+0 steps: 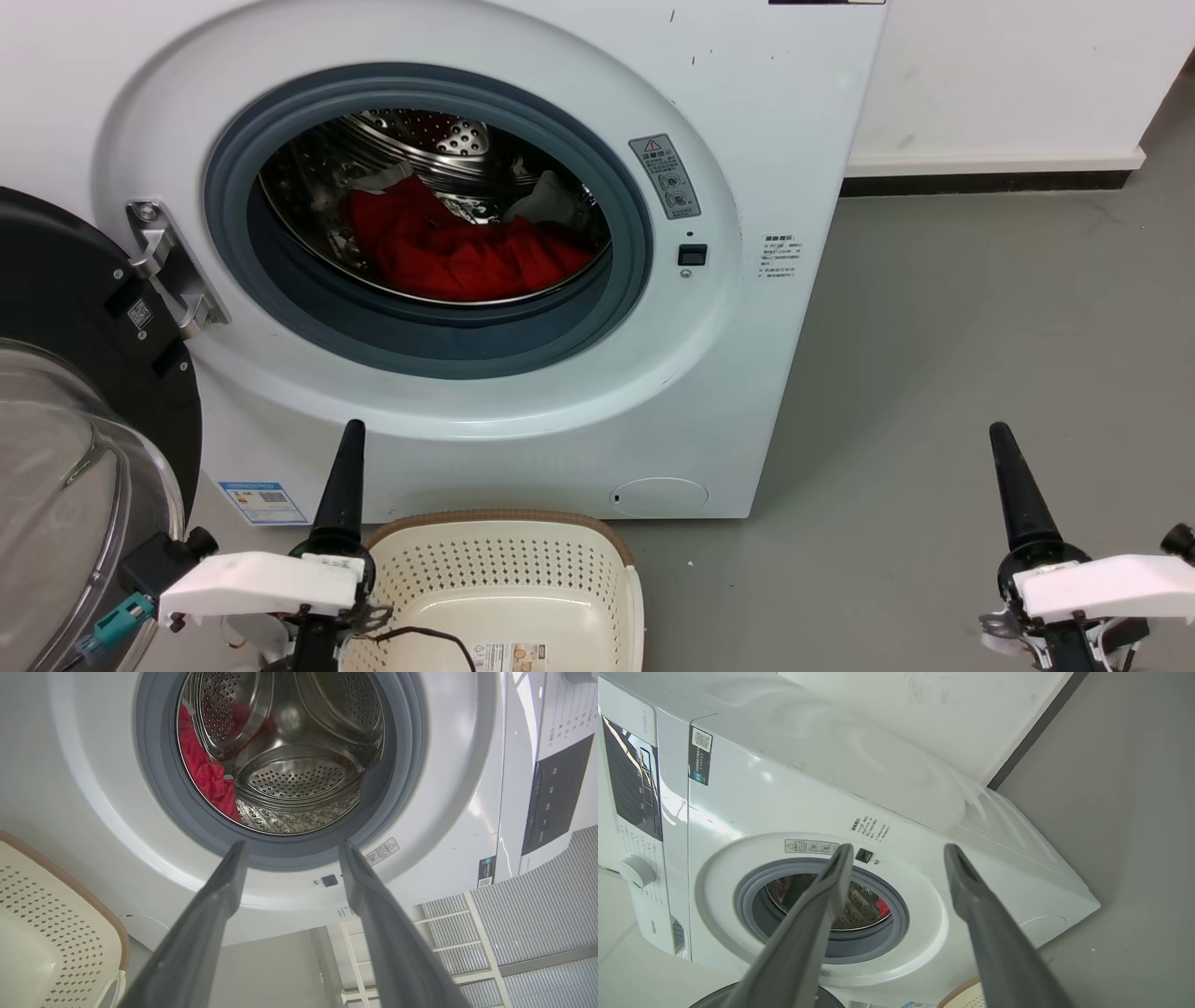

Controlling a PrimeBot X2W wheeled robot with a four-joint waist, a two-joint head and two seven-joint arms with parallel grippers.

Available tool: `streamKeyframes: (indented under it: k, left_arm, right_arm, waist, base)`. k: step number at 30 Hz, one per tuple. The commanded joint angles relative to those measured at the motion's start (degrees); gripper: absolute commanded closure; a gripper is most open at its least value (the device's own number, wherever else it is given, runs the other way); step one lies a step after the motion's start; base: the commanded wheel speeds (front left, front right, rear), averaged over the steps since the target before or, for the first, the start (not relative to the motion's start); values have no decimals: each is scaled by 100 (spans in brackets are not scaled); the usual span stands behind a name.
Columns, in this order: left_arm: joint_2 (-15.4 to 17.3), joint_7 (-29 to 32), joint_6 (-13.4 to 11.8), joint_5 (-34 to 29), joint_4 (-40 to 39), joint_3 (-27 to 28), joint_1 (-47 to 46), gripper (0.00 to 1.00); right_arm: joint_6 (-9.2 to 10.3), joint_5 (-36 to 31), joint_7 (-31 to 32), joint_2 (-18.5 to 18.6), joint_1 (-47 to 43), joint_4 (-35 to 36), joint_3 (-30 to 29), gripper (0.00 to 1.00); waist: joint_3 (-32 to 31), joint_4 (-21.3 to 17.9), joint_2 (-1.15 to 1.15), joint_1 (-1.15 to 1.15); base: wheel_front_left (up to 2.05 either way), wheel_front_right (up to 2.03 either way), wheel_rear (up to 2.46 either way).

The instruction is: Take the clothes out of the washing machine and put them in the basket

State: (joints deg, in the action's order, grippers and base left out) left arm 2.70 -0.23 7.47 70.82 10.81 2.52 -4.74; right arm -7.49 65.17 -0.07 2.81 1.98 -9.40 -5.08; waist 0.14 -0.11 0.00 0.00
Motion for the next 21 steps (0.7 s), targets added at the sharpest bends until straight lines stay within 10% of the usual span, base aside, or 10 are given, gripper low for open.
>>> streamKeyframes:
  k: [1, 21]
  left_arm:
    - [16, -69, 2, -352, -130, -47, -146, 0]
    - [53, -479, -144, -2744, -159, -383, -122, 0]
  right_arm:
    - [0, -377, -87, 13, 26, 153, 12, 0]
    - [0, -2408, -383, 13, -173, 443, 114, 0]
  waist:
    - [-3, -2, 0, 0]
    - [-7, -9, 0, 0]
  base:
    - [0, 0, 0]
    - [0, 0, 0]
